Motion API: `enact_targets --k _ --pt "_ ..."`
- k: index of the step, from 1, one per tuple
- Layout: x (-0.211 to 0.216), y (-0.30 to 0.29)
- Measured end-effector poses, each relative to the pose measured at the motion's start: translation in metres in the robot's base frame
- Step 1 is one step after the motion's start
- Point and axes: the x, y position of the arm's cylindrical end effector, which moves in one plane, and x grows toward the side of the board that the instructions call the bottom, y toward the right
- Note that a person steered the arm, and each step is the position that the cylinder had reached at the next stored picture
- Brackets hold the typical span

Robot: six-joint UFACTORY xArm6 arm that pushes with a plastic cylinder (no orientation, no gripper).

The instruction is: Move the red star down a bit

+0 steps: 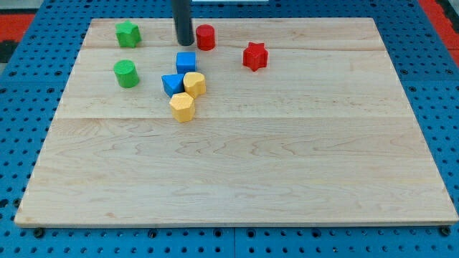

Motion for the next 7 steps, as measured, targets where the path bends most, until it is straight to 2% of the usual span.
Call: enact_targets --k 1,4,5,7 --pt "-0.007 0.023" --pt "-0.004 0.021" --pt "0.015 0.022" --pt "0.026 0.117"
